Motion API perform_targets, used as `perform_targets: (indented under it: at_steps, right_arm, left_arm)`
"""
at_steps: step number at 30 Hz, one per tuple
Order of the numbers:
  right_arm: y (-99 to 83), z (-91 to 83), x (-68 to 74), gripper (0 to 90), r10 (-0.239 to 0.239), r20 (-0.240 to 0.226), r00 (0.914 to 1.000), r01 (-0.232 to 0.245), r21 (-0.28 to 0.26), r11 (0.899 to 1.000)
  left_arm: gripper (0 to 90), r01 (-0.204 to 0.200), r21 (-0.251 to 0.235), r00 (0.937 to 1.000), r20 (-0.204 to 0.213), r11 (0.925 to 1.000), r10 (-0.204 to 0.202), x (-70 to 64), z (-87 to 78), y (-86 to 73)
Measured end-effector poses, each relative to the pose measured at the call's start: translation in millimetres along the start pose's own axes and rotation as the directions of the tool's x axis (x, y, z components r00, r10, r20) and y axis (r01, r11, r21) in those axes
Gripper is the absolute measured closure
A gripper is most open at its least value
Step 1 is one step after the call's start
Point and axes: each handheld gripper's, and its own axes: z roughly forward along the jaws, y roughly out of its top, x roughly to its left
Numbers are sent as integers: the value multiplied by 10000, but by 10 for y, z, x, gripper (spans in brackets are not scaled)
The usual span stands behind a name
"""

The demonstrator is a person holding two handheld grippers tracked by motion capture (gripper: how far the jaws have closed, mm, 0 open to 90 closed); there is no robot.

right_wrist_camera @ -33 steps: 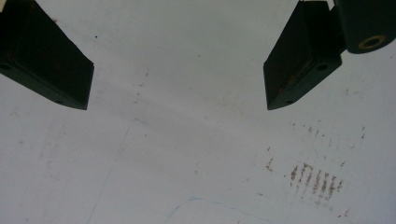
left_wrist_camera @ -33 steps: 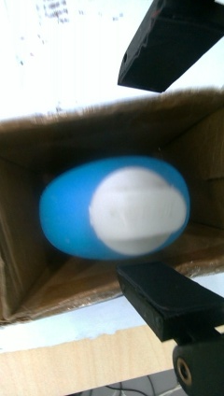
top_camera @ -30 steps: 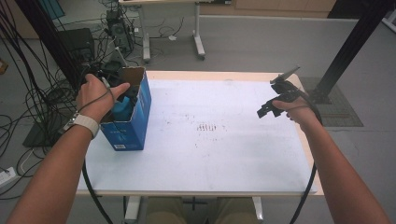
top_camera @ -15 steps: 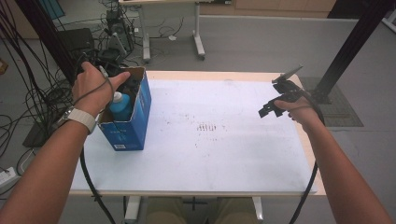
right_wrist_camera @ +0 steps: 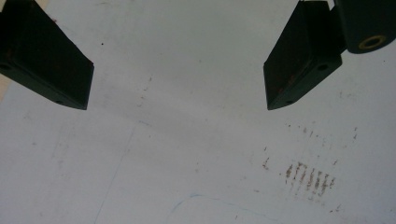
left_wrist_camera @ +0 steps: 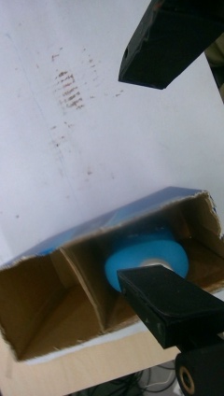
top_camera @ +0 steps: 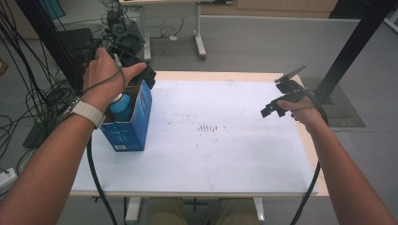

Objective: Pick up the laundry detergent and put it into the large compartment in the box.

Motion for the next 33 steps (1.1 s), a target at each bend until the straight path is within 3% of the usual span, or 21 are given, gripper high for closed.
perform_targets:
  at_steps: [4,8,19,27,33]
  right_arm:
    - [0,-23,-4,82,-16,19,10000,16,-43,10000]
    - [-1,-35,1,82,14,3,10000,-14,-36,10000]
    - [5,-83,-28,82,99,71,9999,-98,-96,9999]
    - [8,-85,-26,82,103,63,9999,-102,-103,9999]
    - [3,-107,-41,82,155,97,9998,-154,-146,9998]
  left_arm:
    - [69,-767,-21,9968,228,9971,767,-96,-12,75]
    - [69,-1206,-25,9918,412,9927,1206,-154,4,140]
    - [69,-1961,96,9795,483,9805,1954,-333,-18,297]
    - [69,-2271,226,9724,594,9736,2254,-448,-4,371]
    - [69,-2108,296,9764,555,9771,2089,-521,13,426]
